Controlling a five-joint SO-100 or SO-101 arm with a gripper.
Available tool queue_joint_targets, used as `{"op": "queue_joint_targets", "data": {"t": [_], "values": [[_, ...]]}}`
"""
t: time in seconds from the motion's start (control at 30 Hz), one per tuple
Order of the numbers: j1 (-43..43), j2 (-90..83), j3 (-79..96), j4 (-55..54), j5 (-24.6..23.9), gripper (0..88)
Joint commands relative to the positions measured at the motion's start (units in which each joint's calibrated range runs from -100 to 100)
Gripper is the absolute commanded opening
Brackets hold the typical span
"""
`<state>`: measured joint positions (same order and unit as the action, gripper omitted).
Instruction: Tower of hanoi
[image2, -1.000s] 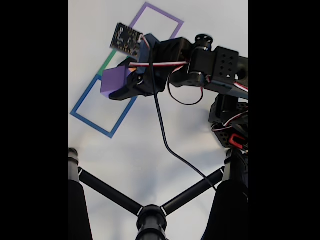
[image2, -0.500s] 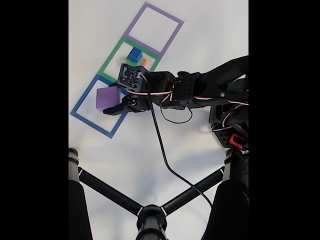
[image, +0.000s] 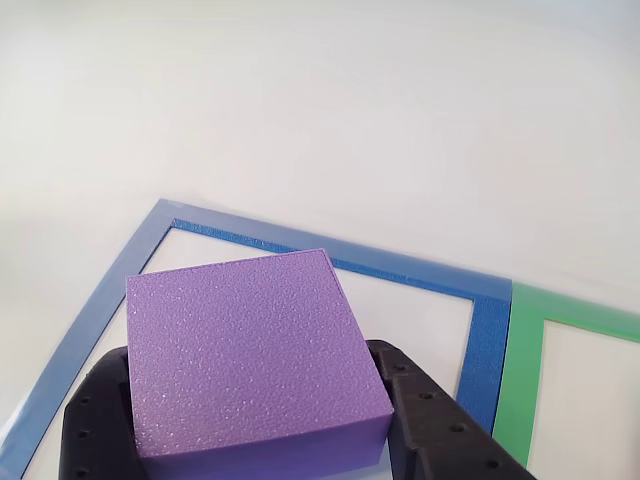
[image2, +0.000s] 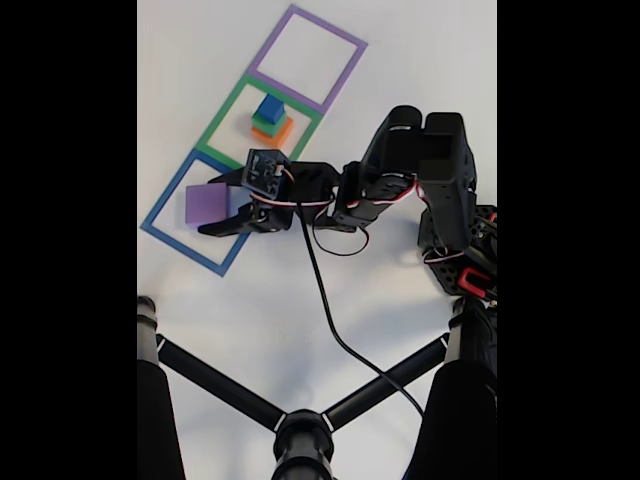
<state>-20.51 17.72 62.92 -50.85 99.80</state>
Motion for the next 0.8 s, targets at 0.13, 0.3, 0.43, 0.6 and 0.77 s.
{"op": "queue_joint_targets", "data": {"t": [0.13,0.3,0.43,0.6,0.77], "values": [[-1.26,3.52,-2.63,-5.60,0.20,8.2],[-1.34,6.16,-3.36,-7.87,0.20,8.5],[-1.19,7.36,-3.72,-8.44,0.20,9.5],[-0.42,8.49,-4.36,-8.44,0.20,14.3],[0.11,8.89,-5.00,-8.28,0.20,23.0]]}}
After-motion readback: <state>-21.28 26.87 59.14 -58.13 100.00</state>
